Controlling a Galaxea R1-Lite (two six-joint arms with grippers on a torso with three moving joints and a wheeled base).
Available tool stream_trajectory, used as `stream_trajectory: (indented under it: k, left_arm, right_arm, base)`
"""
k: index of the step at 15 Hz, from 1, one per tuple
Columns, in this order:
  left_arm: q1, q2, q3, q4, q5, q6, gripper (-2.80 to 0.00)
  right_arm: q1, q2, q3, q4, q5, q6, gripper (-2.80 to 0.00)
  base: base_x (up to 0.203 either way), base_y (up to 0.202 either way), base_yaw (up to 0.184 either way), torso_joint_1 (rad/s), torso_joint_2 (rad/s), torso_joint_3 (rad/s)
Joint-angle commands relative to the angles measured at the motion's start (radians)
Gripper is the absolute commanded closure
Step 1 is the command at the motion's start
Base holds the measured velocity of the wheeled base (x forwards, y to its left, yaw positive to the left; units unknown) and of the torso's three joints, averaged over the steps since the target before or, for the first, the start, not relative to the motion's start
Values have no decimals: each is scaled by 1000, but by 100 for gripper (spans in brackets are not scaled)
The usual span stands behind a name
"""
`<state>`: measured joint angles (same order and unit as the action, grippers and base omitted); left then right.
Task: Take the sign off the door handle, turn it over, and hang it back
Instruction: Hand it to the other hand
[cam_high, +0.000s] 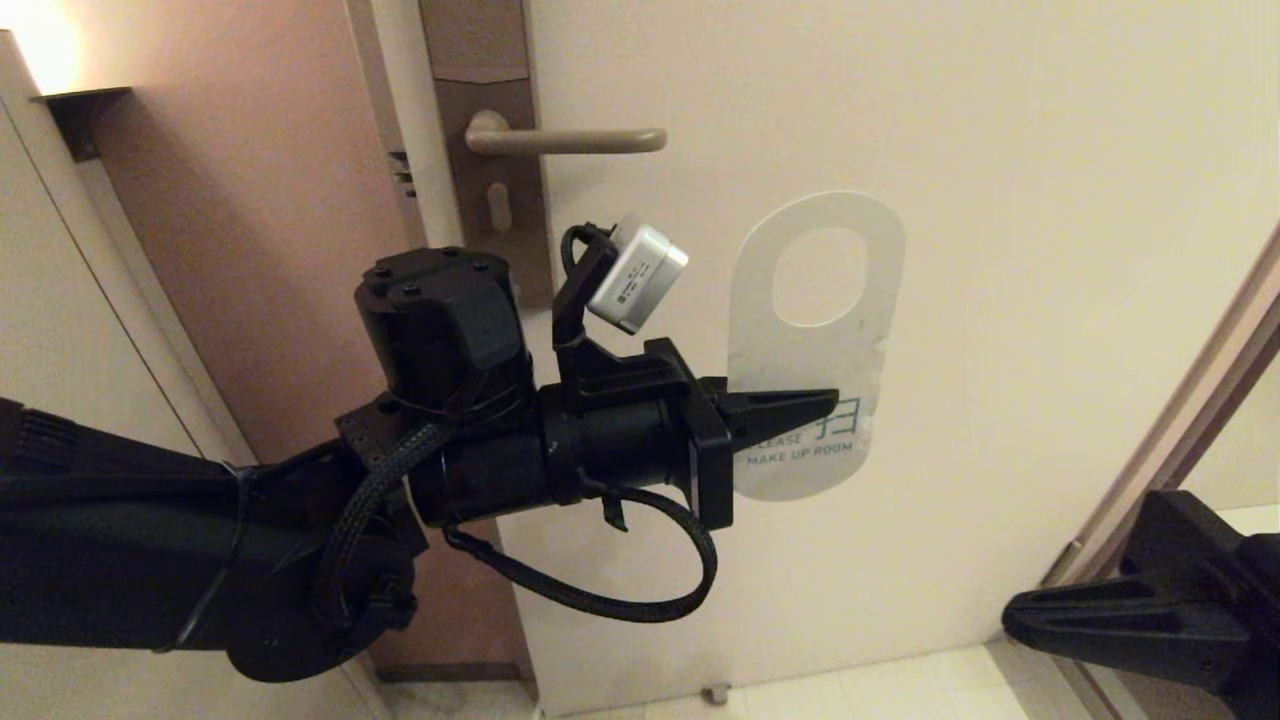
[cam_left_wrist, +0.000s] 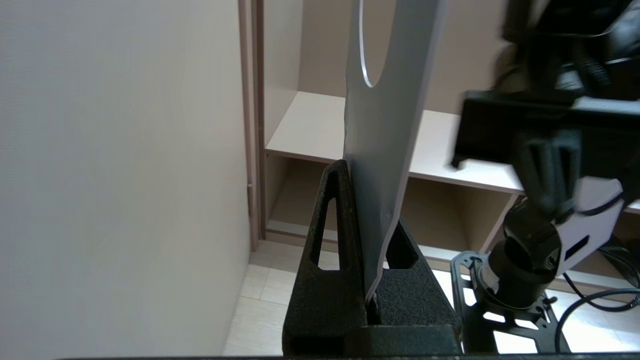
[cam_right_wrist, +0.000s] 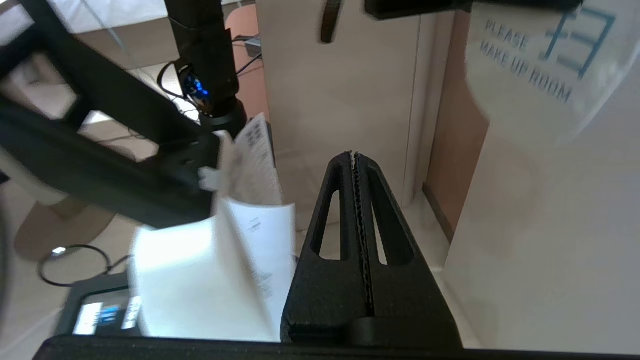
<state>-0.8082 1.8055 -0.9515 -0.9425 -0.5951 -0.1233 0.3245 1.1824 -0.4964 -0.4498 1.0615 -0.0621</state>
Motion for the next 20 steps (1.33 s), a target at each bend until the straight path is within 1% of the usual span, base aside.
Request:
stream_trajectory:
  k: [1, 3, 9, 10, 12, 16, 20]
  left_arm:
    - [-9, 0, 0, -6, -3, -1, 0]
    - [-20, 2, 0, -6, -2, -1, 0]
    - [-28, 8, 3, -6, -2, -1, 0]
    - [-29, 9, 4, -6, -2, -2, 0]
    - [-28, 9, 5, -6, -2, -1, 0]
    - [-36, 8, 4, -6, -2, -3, 0]
    - [-62, 5, 2, -6, -2, -13, 0]
  right_arm:
    - [24, 120, 1, -71, 6, -2, 0]
    - [29, 182, 3, -163, 1, -3, 0]
    - [26, 207, 6, -178, -31, -2, 0]
    - [24, 207, 7, -178, -34, -2, -280]
    - [11, 207, 7, -178, -34, -2, -280]
    - [13, 224, -5, -178, -34, -1, -280]
    - [14, 230, -8, -178, -32, -1, -280]
  base:
    - [0, 0, 0, 0, 0, 0]
    - [0, 0, 0, 0, 0, 0]
    - [0, 0, 0, 0, 0, 0]
    - [0, 0, 0, 0, 0, 0]
    - [0, 0, 0, 0, 0, 0]
    - [0, 0, 0, 0, 0, 0]
    - [0, 0, 0, 0, 0, 0]
